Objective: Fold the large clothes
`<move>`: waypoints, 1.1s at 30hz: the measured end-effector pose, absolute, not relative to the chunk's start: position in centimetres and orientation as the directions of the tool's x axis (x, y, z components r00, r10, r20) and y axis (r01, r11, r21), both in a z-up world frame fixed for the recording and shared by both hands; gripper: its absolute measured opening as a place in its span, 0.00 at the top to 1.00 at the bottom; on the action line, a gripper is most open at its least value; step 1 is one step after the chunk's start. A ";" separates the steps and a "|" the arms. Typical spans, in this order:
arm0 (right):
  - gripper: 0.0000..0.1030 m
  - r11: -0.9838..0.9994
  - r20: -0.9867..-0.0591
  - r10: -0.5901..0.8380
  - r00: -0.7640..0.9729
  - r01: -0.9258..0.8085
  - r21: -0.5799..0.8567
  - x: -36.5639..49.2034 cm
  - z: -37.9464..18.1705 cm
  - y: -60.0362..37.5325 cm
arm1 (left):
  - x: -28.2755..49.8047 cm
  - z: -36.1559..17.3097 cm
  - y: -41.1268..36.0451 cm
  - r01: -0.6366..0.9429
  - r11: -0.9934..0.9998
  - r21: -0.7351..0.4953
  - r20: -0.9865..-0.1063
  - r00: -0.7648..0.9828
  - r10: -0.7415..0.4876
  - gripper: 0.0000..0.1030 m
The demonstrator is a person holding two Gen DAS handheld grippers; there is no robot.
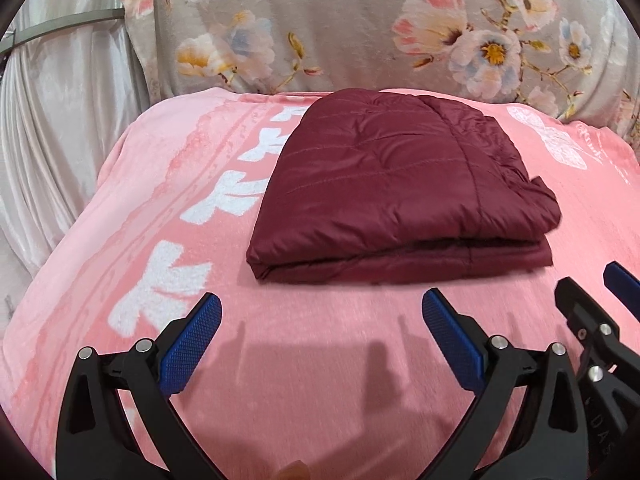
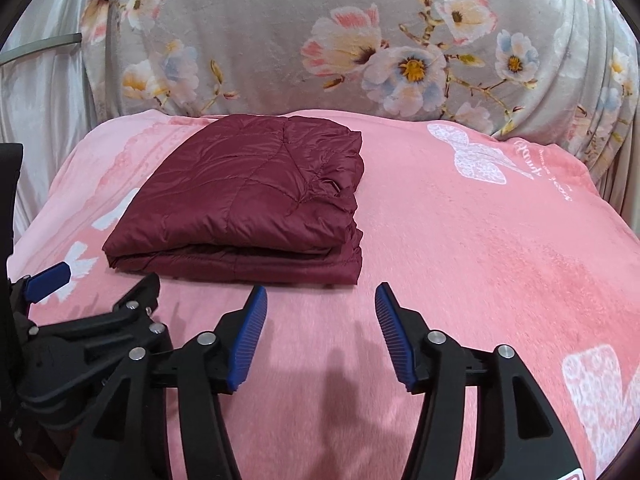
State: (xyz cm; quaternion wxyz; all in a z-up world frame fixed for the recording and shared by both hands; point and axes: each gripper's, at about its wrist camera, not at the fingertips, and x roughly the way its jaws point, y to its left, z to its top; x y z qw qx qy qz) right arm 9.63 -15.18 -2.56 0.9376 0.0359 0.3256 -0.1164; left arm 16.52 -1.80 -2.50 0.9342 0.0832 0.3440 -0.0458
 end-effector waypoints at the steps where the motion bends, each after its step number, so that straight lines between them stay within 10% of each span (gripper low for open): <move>1: 0.45 0.970 -0.619 -0.195 0.761 0.242 -0.009 9.4 -2.6 -15.1 | 16.2 -2.5 -1.7 0.131 0.983 0.129 -0.647 0.762 -0.017 0.05; 33: 0.45 0.966 -0.612 -0.225 0.758 0.256 -0.038 7.8 -2.9 -13.9 | 15.5 -2.6 -1.5 0.103 0.987 0.124 -0.651 0.759 0.003 0.05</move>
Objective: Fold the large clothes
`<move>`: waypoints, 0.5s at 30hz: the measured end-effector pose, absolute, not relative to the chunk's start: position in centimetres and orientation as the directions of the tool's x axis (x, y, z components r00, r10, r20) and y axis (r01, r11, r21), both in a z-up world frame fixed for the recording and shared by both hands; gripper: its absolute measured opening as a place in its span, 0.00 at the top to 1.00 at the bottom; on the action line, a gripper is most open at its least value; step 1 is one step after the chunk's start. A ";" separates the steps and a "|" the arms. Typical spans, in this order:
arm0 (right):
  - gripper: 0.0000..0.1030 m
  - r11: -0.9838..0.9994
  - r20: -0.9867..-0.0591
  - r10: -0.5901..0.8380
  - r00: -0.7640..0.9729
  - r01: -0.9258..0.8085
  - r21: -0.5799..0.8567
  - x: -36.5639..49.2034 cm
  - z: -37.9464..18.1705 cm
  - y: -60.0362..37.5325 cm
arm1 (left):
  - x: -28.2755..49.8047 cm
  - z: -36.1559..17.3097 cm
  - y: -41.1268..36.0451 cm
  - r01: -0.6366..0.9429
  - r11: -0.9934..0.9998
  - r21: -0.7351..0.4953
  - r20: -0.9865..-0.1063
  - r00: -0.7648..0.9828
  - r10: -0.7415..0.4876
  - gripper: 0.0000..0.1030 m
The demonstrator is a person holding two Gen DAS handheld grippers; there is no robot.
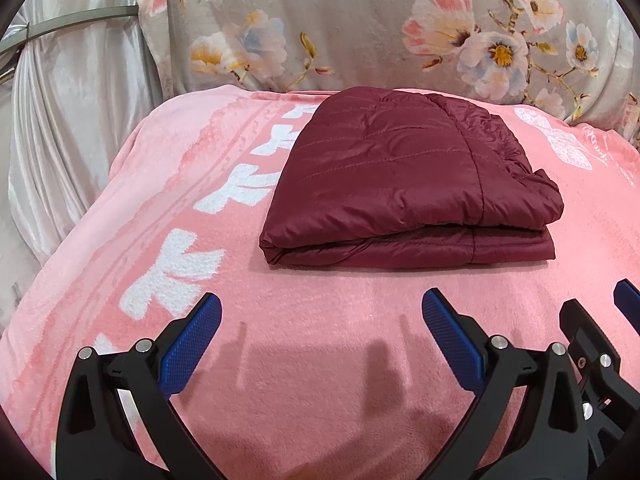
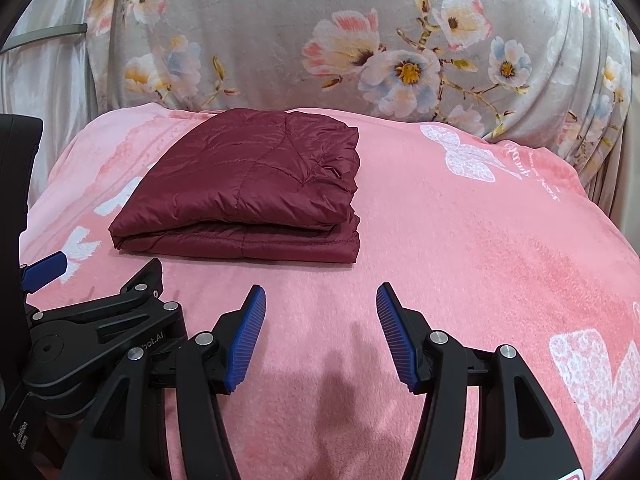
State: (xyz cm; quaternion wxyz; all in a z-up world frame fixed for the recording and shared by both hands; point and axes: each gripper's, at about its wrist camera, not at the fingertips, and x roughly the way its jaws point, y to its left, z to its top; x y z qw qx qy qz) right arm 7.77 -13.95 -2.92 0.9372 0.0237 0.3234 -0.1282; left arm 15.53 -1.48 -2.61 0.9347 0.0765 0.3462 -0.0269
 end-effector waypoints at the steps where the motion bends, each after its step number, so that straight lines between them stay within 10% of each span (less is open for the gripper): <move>1: 0.45 0.966 -0.612 -0.225 0.759 0.255 -0.038 7.8 -2.9 -14.0 | 15.5 -2.6 -1.5 0.106 0.987 0.121 -0.653 0.758 -0.001 0.05; 15: 0.45 0.966 -0.612 -0.222 0.759 0.257 -0.031 7.8 -2.9 -14.4 | 15.4 -2.5 -1.5 0.108 0.988 0.115 -0.650 0.760 -0.008 0.05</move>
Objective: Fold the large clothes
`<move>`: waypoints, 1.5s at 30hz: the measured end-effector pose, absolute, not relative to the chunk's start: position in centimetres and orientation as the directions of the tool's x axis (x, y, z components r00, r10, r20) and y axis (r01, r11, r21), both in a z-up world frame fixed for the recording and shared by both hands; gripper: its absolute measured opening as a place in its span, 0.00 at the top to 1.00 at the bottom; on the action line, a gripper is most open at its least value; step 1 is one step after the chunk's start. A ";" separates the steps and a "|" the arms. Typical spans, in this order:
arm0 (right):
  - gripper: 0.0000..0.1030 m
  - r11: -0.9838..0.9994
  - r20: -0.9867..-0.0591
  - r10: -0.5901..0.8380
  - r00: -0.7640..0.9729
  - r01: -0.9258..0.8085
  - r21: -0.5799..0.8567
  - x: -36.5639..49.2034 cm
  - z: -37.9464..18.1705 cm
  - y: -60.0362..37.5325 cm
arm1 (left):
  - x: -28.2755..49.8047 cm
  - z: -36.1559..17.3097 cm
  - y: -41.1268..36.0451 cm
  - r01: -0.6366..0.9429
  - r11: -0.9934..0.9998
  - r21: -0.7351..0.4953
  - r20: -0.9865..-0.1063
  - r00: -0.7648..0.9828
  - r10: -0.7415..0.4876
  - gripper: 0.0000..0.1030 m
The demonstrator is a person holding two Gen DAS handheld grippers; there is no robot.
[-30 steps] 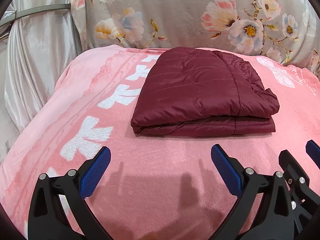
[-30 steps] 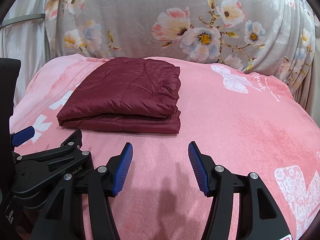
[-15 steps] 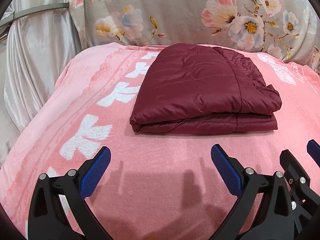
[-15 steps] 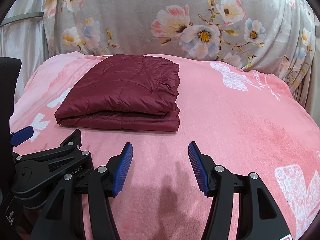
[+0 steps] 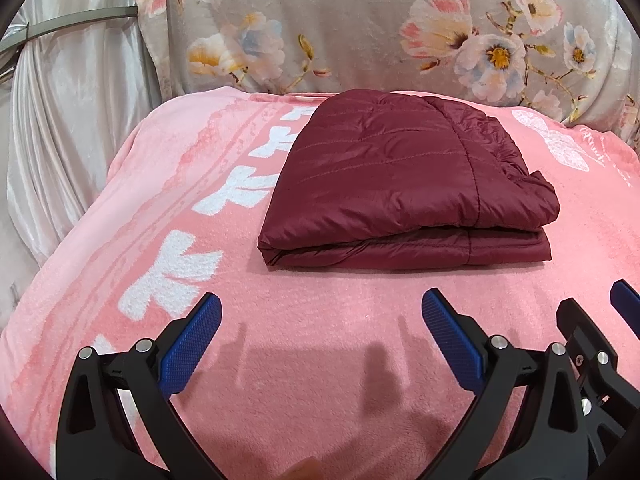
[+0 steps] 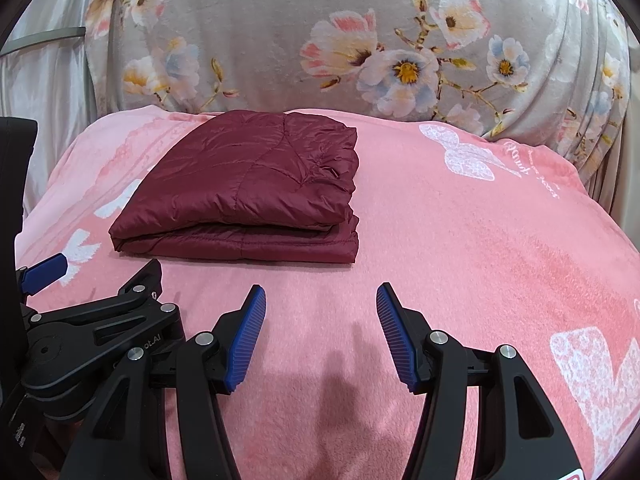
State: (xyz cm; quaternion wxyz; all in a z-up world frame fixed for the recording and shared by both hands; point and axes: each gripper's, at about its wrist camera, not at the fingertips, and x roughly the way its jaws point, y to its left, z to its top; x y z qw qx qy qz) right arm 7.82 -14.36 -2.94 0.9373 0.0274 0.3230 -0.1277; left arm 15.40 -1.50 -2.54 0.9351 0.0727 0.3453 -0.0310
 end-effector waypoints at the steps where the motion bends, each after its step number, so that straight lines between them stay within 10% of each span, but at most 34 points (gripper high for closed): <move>1: 0.45 0.966 -0.613 -0.221 0.759 0.257 -0.031 7.8 -2.9 -14.4 | 15.4 -2.5 -1.5 0.108 0.987 0.115 -0.650 0.759 -0.008 0.05; 45: 0.45 0.966 -0.608 -0.223 0.762 0.256 -0.033 7.8 -2.7 -14.3 | 15.3 -2.3 -1.4 0.105 0.988 0.111 -0.647 0.762 -0.009 0.06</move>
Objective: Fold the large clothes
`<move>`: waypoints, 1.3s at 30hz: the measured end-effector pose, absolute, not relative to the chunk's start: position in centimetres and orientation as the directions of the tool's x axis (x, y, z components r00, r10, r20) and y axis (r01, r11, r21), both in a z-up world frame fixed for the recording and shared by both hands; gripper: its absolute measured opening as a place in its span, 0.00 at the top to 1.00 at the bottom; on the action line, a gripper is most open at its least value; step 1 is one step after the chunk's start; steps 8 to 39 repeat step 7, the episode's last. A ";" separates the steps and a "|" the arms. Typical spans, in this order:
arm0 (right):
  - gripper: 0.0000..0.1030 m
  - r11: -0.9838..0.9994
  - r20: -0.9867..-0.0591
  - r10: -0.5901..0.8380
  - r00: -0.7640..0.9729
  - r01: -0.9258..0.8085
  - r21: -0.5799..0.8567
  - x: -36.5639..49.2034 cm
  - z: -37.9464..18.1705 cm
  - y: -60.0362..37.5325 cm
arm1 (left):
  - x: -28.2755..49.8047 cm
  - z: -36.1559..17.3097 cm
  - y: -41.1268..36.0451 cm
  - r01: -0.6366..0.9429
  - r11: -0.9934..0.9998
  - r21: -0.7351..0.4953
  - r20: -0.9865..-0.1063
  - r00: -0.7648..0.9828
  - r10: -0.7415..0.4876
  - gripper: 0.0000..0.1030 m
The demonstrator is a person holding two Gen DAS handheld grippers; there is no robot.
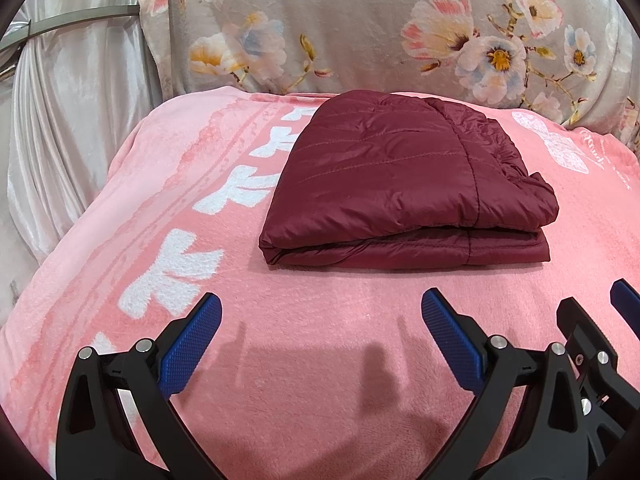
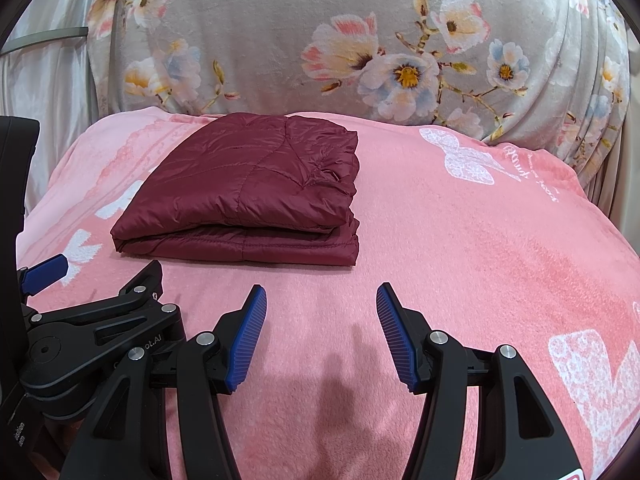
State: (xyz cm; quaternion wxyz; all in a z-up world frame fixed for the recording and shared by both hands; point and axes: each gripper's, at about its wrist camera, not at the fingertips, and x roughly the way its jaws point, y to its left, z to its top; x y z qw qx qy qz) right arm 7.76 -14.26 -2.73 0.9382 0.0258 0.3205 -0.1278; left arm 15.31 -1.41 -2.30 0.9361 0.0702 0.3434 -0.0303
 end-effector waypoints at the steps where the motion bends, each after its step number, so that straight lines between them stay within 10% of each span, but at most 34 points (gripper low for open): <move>1: 0.45 0.966 -0.609 -0.222 0.761 0.255 -0.033 7.8 -2.7 -14.3 | 15.3 -2.3 -1.4 0.105 0.988 0.112 -0.647 0.762 -0.008 0.06; 39: 0.45 0.966 -0.609 -0.222 0.762 0.254 -0.034 7.7 -2.8 -14.4 | 15.4 -2.3 -1.4 0.112 0.988 0.107 -0.650 0.760 -0.016 0.08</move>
